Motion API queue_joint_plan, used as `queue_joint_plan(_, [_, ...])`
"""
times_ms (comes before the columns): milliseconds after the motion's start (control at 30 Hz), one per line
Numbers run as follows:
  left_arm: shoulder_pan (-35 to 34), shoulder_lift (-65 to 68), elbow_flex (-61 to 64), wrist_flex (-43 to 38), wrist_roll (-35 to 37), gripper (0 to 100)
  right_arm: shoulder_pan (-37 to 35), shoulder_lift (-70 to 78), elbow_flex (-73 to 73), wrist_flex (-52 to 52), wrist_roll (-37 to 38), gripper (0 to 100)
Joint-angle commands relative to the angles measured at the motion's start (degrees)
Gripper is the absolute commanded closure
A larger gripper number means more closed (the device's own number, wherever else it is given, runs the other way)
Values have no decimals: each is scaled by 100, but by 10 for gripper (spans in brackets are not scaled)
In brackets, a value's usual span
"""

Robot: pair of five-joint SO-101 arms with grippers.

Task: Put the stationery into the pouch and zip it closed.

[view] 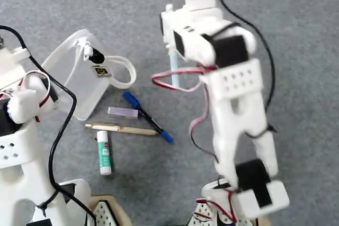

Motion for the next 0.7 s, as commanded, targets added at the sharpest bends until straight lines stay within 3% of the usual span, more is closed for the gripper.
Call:
queue_joint_plan(0, [92, 62, 382, 79, -53, 972, 44, -681, -259, -325, 141, 986])
queue_joint_plan(167, [163, 62, 646, 70, -53, 972, -404, -1182, -224, -334, 132, 986])
queue_joint_plan(433, [1200, 62, 971, 70, -44, 972, -1609, -1815, -233, -360, 97, 986])
queue_joint_plan(667, [1288, 62, 1024, 70, -53, 972, -2462, -2220, -259, -607, 132, 986])
